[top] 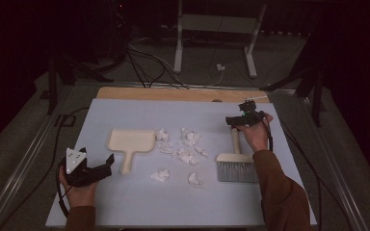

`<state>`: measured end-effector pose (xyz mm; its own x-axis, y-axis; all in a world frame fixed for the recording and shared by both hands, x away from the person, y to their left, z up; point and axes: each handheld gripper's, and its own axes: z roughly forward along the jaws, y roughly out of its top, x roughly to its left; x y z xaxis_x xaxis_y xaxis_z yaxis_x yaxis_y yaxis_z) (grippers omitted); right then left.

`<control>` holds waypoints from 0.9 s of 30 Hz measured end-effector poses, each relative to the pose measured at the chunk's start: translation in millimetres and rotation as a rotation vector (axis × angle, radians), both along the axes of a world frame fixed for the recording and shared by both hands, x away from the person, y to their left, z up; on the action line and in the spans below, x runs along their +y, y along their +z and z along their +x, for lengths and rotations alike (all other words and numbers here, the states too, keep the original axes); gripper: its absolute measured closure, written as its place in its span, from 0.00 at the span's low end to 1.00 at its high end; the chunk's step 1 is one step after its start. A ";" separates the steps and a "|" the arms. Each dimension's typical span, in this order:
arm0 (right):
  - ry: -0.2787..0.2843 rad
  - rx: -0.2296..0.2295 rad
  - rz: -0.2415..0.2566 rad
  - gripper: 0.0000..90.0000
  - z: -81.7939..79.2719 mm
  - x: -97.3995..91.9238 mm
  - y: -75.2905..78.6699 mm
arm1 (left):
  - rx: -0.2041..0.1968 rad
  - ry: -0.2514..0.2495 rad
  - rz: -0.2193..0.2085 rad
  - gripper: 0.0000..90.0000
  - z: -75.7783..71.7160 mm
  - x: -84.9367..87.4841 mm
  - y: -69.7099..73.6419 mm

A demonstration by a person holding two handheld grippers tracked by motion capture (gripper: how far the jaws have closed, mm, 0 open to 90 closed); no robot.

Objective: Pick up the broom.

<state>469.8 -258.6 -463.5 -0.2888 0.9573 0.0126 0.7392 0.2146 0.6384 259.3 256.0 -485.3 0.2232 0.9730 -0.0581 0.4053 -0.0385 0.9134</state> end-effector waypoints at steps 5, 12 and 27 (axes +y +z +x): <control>-0.040 0.035 -0.014 0.18 8.4 1.2 -10.5 | -0.002 0.002 -0.001 0.00 -0.5 -0.5 0.2; -0.069 0.100 -0.023 0.34 15.0 3.0 -23.6 | -0.003 0.007 -0.003 0.00 -0.9 0.0 0.1; -0.146 0.166 -0.043 0.58 20.8 9.2 -41.7 | -0.007 0.020 -0.016 0.00 -2.4 3.1 -0.3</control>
